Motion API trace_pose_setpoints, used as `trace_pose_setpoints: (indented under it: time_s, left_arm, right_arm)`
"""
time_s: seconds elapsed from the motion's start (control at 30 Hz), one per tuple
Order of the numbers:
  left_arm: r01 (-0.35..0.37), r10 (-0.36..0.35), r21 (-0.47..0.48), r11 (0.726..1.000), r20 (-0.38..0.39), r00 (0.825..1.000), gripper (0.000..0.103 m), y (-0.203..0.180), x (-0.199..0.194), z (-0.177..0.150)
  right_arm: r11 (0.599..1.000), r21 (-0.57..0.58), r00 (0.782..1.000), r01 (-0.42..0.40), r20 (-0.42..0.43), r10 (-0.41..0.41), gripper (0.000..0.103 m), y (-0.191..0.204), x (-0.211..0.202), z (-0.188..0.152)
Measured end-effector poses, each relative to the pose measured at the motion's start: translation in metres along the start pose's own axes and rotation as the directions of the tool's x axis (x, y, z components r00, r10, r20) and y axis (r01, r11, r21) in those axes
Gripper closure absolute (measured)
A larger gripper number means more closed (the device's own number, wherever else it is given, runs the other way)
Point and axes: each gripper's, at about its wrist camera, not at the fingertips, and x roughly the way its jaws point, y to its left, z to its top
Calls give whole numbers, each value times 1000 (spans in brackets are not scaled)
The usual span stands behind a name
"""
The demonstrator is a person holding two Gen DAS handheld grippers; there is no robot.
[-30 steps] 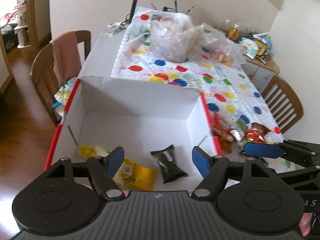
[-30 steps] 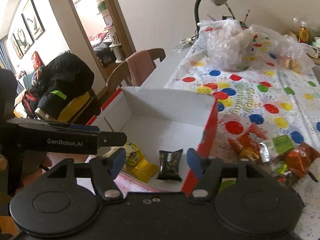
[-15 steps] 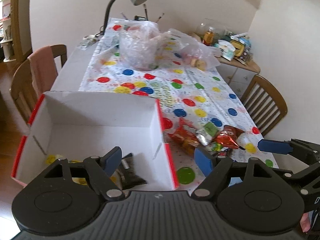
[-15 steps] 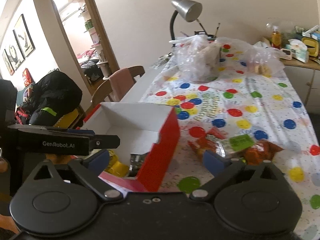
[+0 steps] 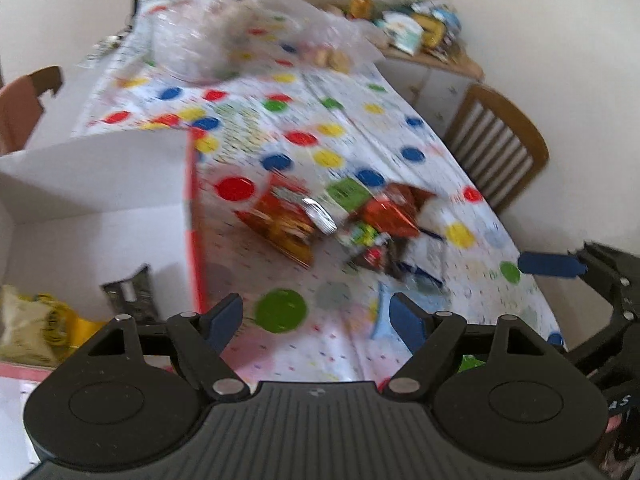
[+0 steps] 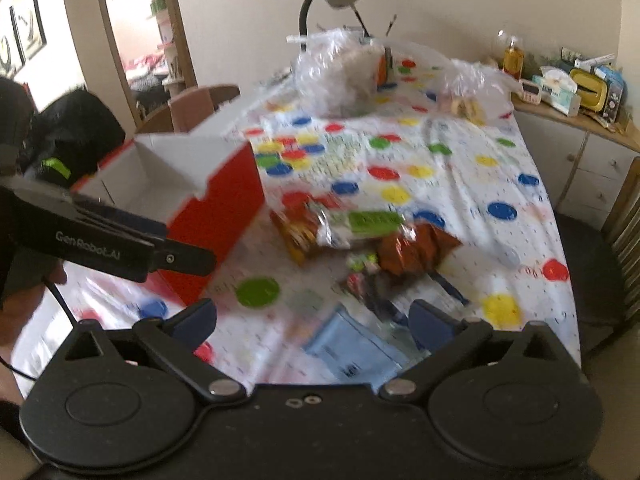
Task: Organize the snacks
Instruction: 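Move both tools back to the remaining snack pile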
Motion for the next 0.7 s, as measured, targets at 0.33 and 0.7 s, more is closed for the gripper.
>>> trace_pose_setpoints:
  time_s: [0.33,0.7]
  left_arm:
    - [-44,44,-4,999,-77,996,23,-24,50,-3]
    - [-91,87,-31,995,-105,991,23,-20,78,11]
  right_arm:
    - [990,-130,991,-59,-128,43,4,-20,46,-29]
    - [950,-276,971,-149,-222,87,24,-20,100,-28]
